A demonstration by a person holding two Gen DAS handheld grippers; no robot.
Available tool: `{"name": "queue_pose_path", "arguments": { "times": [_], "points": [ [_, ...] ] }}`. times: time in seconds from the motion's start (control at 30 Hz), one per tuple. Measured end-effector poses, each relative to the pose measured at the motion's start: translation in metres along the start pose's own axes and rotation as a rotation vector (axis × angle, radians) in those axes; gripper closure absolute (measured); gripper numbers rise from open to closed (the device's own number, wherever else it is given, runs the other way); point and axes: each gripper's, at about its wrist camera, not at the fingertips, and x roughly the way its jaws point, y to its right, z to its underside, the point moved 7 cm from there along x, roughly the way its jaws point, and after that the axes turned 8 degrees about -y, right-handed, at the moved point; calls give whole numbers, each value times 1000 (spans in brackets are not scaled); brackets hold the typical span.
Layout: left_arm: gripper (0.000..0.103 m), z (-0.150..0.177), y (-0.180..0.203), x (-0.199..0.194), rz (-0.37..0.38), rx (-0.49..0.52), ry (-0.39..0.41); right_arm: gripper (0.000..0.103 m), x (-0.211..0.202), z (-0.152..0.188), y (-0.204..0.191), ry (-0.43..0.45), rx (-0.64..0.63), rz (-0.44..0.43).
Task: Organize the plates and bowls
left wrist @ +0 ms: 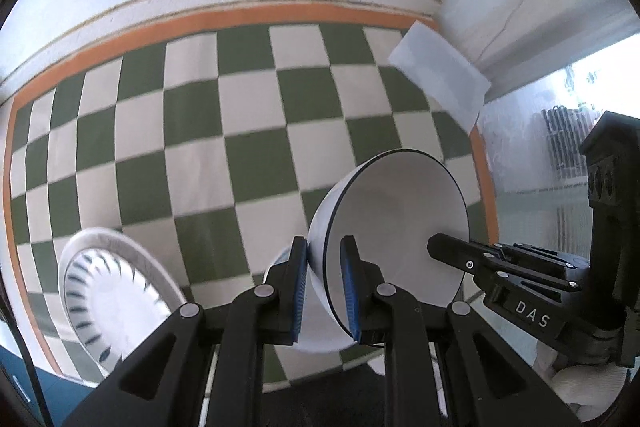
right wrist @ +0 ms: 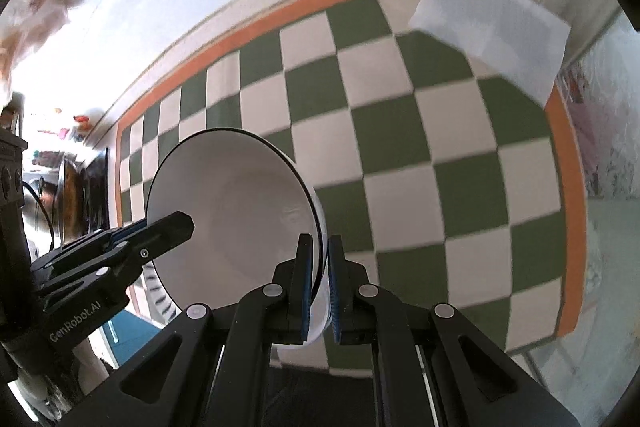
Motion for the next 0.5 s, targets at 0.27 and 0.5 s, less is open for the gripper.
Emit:
{"name": "queue_pose_path", "arguments": {
  "times": [0.27,0.5],
  "points": [
    [88,33,-13,19,-8,-22,-46,94,33,33,-1,-55,-1,-8],
    [88,42,-19,40,-45,-26,-79,94,56,42,1,-91,-6,19]
  ]
}}
